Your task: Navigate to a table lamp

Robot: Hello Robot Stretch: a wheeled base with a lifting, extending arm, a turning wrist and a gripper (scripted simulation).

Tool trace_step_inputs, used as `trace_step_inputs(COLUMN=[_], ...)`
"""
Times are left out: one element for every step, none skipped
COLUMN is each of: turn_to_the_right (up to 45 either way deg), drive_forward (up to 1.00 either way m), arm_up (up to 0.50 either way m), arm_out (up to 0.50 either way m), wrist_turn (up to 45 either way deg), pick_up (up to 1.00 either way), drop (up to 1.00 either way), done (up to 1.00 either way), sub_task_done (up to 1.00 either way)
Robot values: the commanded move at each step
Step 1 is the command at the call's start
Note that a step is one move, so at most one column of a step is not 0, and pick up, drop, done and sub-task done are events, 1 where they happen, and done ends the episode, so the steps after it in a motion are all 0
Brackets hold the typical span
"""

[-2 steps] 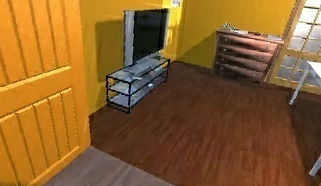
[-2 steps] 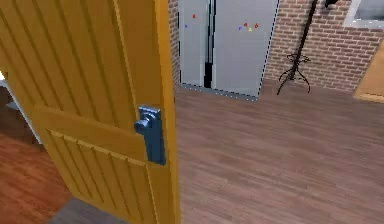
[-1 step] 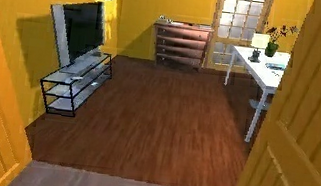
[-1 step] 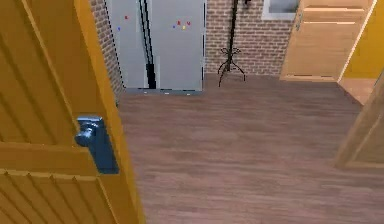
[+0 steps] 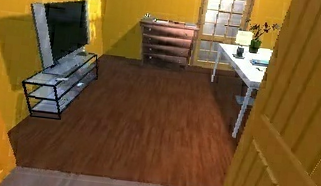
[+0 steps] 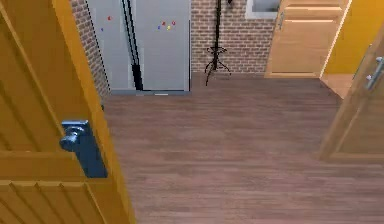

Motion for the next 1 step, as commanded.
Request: trace_step_inputs(turn_to_the_right=[0.0], drive_forward=[1.00], arm_up=[0.00], arm_out=[0.00], wrist_turn=[0.0], pick_up=[0.00], drop=[0.00], done=[0.00], sub_task_done=[0.00])
